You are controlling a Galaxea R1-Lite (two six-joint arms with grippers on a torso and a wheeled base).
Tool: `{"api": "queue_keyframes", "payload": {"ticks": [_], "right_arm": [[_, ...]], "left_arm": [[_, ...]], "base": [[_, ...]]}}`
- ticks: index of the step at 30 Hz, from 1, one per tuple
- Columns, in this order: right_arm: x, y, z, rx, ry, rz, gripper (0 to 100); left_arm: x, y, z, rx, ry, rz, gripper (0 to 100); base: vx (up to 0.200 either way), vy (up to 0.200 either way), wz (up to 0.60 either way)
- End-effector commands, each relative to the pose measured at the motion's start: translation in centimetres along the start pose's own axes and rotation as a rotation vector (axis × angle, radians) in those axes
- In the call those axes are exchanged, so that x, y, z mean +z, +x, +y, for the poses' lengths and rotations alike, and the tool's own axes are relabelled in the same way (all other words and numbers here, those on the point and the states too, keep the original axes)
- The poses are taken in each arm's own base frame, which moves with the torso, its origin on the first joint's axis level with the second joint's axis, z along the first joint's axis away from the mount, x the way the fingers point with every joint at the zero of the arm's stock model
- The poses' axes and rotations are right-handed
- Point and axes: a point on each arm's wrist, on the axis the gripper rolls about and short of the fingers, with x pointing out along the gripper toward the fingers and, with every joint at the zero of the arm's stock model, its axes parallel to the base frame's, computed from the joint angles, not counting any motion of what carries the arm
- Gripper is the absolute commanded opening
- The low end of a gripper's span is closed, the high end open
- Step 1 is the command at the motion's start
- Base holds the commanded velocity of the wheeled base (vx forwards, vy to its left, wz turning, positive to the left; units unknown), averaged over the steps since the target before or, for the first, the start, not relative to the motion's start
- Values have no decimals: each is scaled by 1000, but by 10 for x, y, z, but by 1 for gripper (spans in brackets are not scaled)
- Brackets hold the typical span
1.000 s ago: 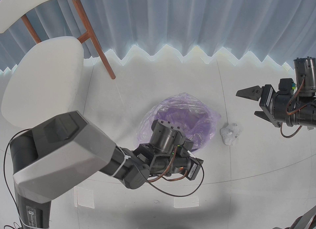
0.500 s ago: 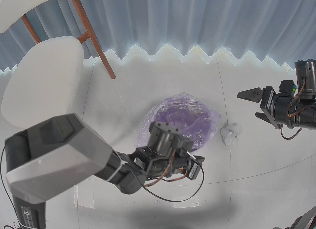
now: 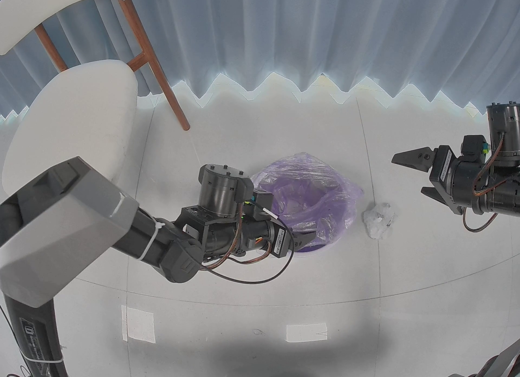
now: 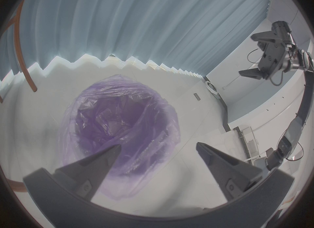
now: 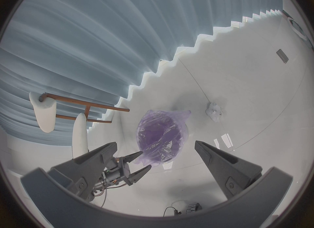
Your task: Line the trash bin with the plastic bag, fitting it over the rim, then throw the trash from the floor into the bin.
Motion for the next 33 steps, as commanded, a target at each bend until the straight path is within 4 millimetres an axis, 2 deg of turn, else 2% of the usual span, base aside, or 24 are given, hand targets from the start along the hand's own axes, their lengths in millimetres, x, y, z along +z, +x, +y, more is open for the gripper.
{"api": "queue_keyframes", "payload": {"ticks": [1,8,12,14,15,20,23,30,33], "right_arm": [[0,-1,0,0,1,-1,100],[-2,-1,-1,-2,2,1,100],[-2,-1,-1,-2,2,1,100],[-2,-1,-1,-3,0,2,100],[-2,-1,-2,-4,2,3,100],[-3,-1,-2,-4,0,7,100],[-3,-1,-2,-4,-1,7,100],[-3,-1,-3,-7,0,7,100],[-3,0,-3,-8,0,8,100]], "left_arm": [[-20,37,13,4,-11,31,100],[-26,65,18,1,0,14,100],[-26,70,18,4,2,8,100],[-26,71,11,-10,7,11,100],[-25,70,5,-20,12,14,0],[-19,61,-18,-64,29,18,0],[-31,59,-28,-82,37,58,0],[-75,50,-35,-106,182,178,0],[-85,51,-39,-113,196,177,0]], "base": [[0,0,0],[0,0,0],[0,0,0],[0,0,0],[0,0,0],[0,0,0],[0,0,0],[0,0,0],[0,0,0]]}}
